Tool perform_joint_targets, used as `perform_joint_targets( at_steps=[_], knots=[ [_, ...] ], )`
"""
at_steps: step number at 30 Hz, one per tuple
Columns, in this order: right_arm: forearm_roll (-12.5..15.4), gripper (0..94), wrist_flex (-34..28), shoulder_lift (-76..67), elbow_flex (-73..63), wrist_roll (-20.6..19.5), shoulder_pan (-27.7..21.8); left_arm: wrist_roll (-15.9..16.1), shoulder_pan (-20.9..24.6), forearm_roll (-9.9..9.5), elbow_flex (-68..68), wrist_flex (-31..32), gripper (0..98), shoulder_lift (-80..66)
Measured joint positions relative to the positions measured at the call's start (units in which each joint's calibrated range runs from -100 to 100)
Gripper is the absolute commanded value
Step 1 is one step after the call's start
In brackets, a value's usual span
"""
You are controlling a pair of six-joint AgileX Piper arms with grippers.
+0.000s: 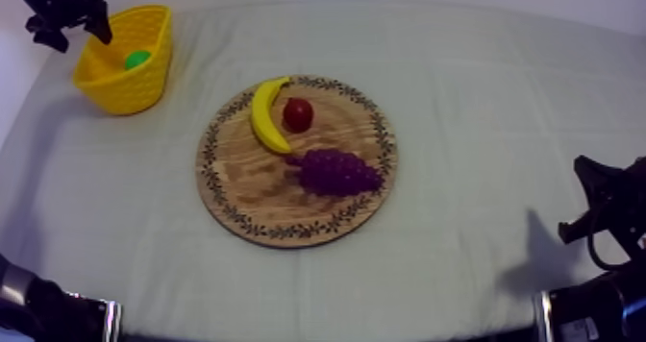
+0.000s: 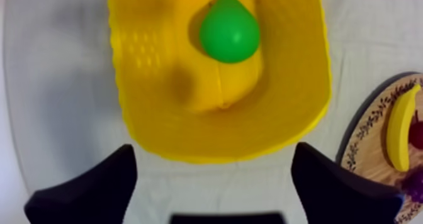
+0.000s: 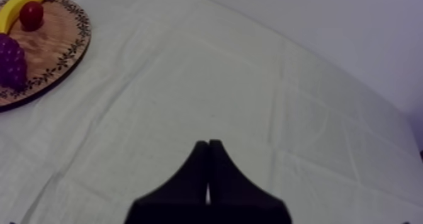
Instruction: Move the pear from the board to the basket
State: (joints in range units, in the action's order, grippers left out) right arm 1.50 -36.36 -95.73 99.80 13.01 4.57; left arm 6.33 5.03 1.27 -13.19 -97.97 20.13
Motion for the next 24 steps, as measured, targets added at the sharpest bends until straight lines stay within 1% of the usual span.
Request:
perform_joint_targets(
  at_steps=[6, 15, 21, 24],
  knots=[
    [-0.1, 0.4, 0.0, 0.0, 0.0, 0.0, 0.0, 0.6, 0.2, 0.28, 7.4, 1.7, 77.4, -8.2],
    [0.0, 0.4, 0.0, 0.0, 0.0, 0.0, 0.0, 0.4, 0.3, 0.16, 19.1, 4.9, 65.2, -21.0],
    [0.0, 0.4, 0.0, 0.0, 0.0, 0.0, 0.0, -0.7, 0.3, 0.62, 26.7, 6.8, 59.2, -29.4],
    [0.0, 0.4, 0.0, 0.0, 0.0, 0.0, 0.0, -0.9, 0.2, 1.18, 30.1, 8.0, 56.5, -33.5]
  ],
)
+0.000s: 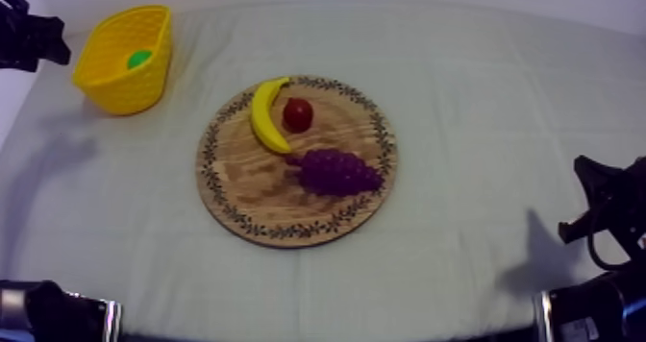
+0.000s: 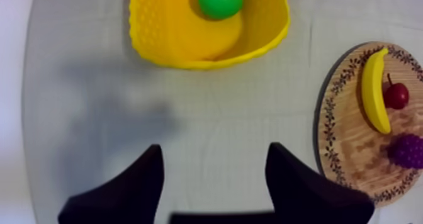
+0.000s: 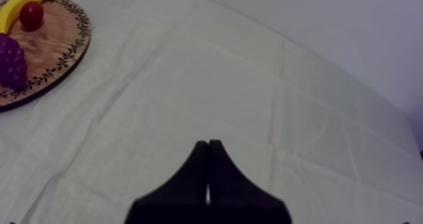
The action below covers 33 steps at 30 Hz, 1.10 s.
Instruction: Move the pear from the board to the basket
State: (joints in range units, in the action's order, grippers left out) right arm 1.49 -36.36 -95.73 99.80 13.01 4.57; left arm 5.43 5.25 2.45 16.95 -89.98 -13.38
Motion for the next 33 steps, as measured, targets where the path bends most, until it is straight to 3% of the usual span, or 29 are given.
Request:
perform_joint_targets(
  at_steps=[12, 21, 29, 33],
  knots=[
    [0.0, 0.4, 0.0, 0.0, 0.0, 0.0, 0.0, 2.1, 0.1, 1.14, 15.2, 11.7, 49.8, -17.6],
    [0.0, 0.4, 0.0, 0.0, 0.0, 0.0, 0.0, 1.5, -0.9, 1.05, 30.4, 21.4, 42.2, -32.9],
    [0.0, 0.4, 0.0, 0.0, 0.0, 0.0, 0.0, 1.6, -1.0, 1.73, 37.9, 24.9, 35.5, -44.3],
    [0.0, 0.4, 0.0, 0.0, 0.0, 0.0, 0.0, 2.0, -0.7, 3.04, 38.6, 25.3, 34.7, -48.9]
  ],
)
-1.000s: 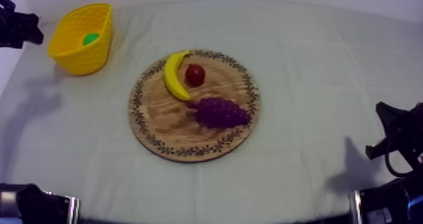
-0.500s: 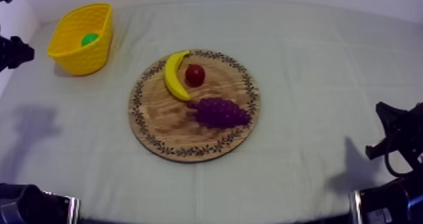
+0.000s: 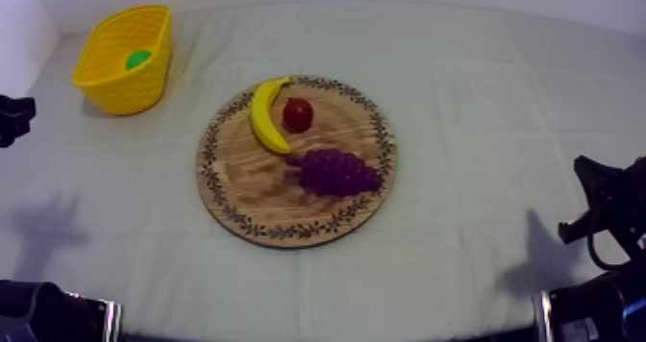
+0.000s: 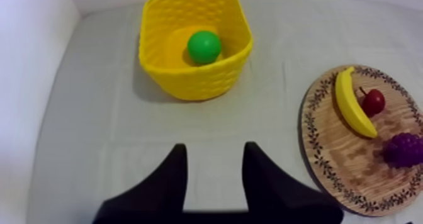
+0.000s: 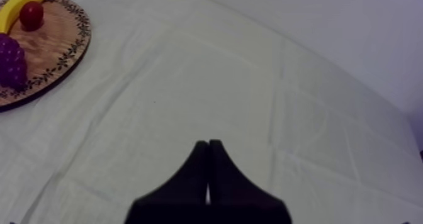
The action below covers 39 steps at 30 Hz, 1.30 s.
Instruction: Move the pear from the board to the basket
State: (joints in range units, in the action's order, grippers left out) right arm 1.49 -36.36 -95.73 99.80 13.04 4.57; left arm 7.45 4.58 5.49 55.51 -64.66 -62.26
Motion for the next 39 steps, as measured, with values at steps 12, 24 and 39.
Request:
perform_joint_targets(
  at_steps=[12, 24, 39],
  knots=[
    [0.0, 0.4, 0.0, 0.0, 0.0, 0.0, 0.0, 2.8, 0.8, 5.63, 10.3, 10.7, 23.3, -10.8],
    [0.0, 0.4, 0.0, 0.0, 0.0, 0.0, 0.0, 3.1, 1.1, 5.47, 32.7, 24.6, 7.0, -22.9],
    [0.0, 0.4, 0.0, 0.0, 0.0, 0.0, 0.0, -4.5, 1.4, -4.85, 40.9, 23.4, 0.1, -35.7]
  ],
)
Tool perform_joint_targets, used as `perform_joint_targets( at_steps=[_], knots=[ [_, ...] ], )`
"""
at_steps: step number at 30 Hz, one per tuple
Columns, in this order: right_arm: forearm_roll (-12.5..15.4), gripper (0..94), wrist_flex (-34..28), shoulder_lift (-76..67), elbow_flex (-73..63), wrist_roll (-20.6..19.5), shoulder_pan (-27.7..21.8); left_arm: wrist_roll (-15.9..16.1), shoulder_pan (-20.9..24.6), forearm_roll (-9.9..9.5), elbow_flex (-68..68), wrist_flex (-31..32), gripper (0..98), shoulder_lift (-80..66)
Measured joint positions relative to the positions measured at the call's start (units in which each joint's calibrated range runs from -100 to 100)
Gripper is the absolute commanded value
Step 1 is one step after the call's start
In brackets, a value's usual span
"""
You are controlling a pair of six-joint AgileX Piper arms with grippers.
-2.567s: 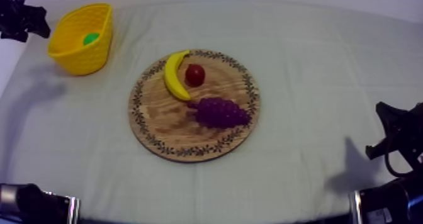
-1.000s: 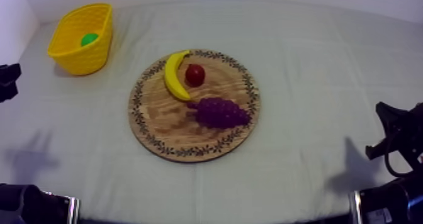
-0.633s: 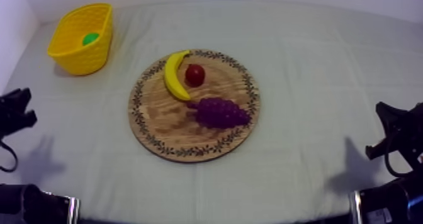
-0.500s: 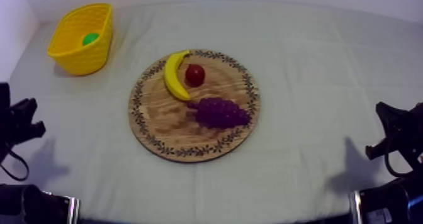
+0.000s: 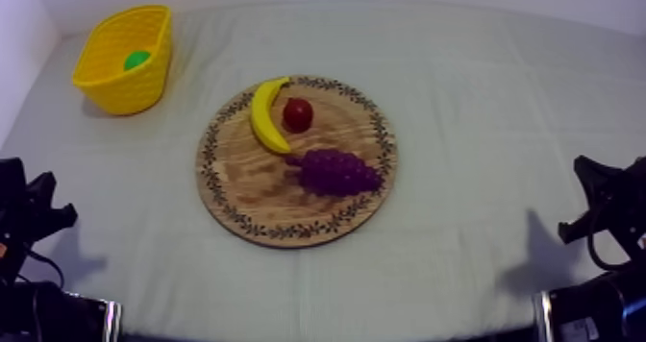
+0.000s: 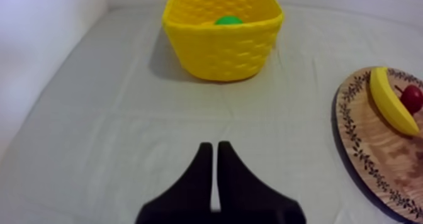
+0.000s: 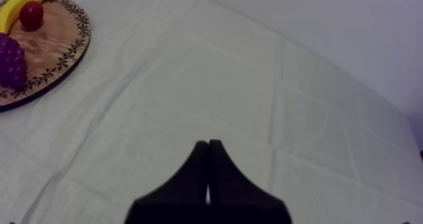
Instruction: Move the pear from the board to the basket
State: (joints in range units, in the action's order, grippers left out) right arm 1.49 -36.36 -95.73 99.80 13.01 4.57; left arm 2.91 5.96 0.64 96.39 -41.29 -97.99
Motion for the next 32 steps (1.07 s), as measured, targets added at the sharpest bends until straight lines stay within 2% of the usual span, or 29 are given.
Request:
perform_joint_targets(
  at_steps=[3, 7, 12, 17, 32],
  knots=[
    [0.0, 0.4, 0.0, 0.0, 0.0, 0.0, 0.0, -2.7, 0.0, -1.40, 0.3, -0.5, 0.1, -1.3],
    [0.0, 0.4, 0.0, 0.0, 0.0, 0.0, 0.0, -6.4, 0.0, -1.83, 0.8, 0.3, 0.1, -1.7],
    [0.0, 0.4, 0.0, 0.0, 0.0, 0.0, 0.0, -9.0, 0.0, -2.24, 2.3, 4.5, 0.1, -1.8],
    [0.0, 0.4, 0.0, 0.0, 0.0, 0.0, 0.0, -9.9, 0.0, -2.37, 2.7, 6.5, 0.1, -1.8],
    [0.0, 0.4, 0.0, 0.0, 0.0, 0.0, 0.0, -11.2, 0.0, -2.42, 2.8, 6.6, 0.1, -1.8]
  ],
)
